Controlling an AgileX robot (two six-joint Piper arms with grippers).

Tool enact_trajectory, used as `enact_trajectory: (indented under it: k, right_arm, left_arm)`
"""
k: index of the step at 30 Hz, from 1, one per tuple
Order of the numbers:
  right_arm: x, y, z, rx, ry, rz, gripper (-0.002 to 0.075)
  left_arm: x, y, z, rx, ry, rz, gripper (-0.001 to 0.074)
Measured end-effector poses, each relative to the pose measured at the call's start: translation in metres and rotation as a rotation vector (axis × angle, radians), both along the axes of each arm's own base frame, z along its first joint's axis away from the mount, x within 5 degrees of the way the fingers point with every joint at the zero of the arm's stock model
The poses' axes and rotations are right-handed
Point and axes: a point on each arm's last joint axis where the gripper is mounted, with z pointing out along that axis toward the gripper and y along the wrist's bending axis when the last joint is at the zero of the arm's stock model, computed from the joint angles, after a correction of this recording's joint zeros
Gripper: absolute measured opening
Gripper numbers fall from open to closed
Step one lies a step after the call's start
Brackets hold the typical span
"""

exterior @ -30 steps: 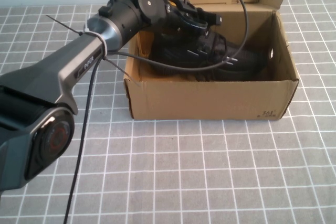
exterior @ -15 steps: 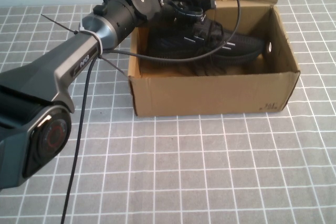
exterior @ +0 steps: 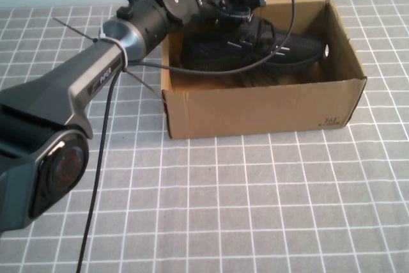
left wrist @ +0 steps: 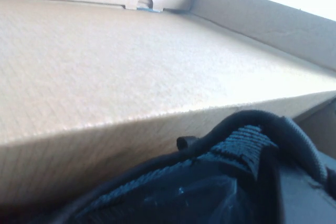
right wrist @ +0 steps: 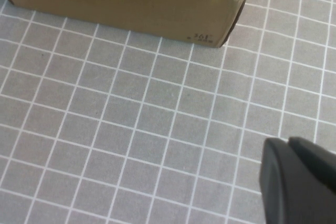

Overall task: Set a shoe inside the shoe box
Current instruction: Place the shoe in the shoe box

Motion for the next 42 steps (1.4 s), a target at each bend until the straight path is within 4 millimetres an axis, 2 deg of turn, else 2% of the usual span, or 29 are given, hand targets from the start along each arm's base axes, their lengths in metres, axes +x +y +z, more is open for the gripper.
enact_trajectory:
  k: [3, 6, 9, 14, 17, 21, 23, 27, 30, 33, 38, 42]
  right_arm:
    - [0.0, 0.0, 0.0, 0.0, 0.0, 0.0, -0.0016]
    - [0.0, 0.0, 0.0, 0.0, 0.0, 0.0, -0.0016]
    - [0.0, 0.0, 0.0, 0.005, 0.003, 0.002, -0.0016]
    - [-0.001, 0.002, 0.0, 0.007, 0.007, 0.022, -0.0016]
    - [-0.001, 0.002, 0.0, 0.009, 0.011, 0.026, -0.0016]
    - [-0.001, 0.002, -0.001, 0.009, 0.013, 0.028, -0.0016]
    - [-0.002, 0.002, -0.001, 0.008, 0.015, 0.028, -0.0016]
    - [-0.002, 0.002, -0.001, 0.009, 0.015, 0.028, -0.0016]
    - [-0.002, 0.002, -0.001, 0.009, 0.015, 0.028, -0.0016]
    - [-0.002, 0.002, -0.001, 0.01, 0.016, 0.028, -0.0016]
    - [-0.014, -0.003, 0.002, 0.025, -0.001, 0.03, -0.0016]
    - [-0.033, -0.013, 0.001, 0.04, -0.036, 0.029, -0.0016]
  left_arm:
    - [0.0, 0.0, 0.0, 0.002, 0.004, -0.004, 0.0004]
    - [-0.001, 0.0, -0.001, 0.015, 0.01, -0.013, 0.0053]
    - [-0.002, 0.0, -0.004, 0.043, 0.019, -0.031, 0.0141]
    - [-0.001, 0.006, -0.006, 0.056, 0.054, -0.044, 0.0372]
    - [0.0, 0.014, -0.007, 0.043, 0.092, -0.047, 0.0482]
    - [-0.003, 0.018, -0.002, 0.049, 0.129, -0.076, 0.0529]
    - [-0.007, 0.019, 0.007, 0.059, 0.125, -0.093, 0.0536]
    - [-0.02, 0.024, 0.035, 0.103, 0.096, -0.128, 0.0526]
    - [-0.033, 0.03, 0.057, 0.156, 0.085, -0.165, 0.0465]
    - [-0.047, 0.036, 0.078, 0.202, 0.077, -0.196, 0.0347]
    - [-0.066, 0.048, 0.11, 0.275, 0.031, -0.216, 0.0074]
    - [-0.079, 0.055, 0.126, 0.375, -0.027, -0.27, 0.0015]
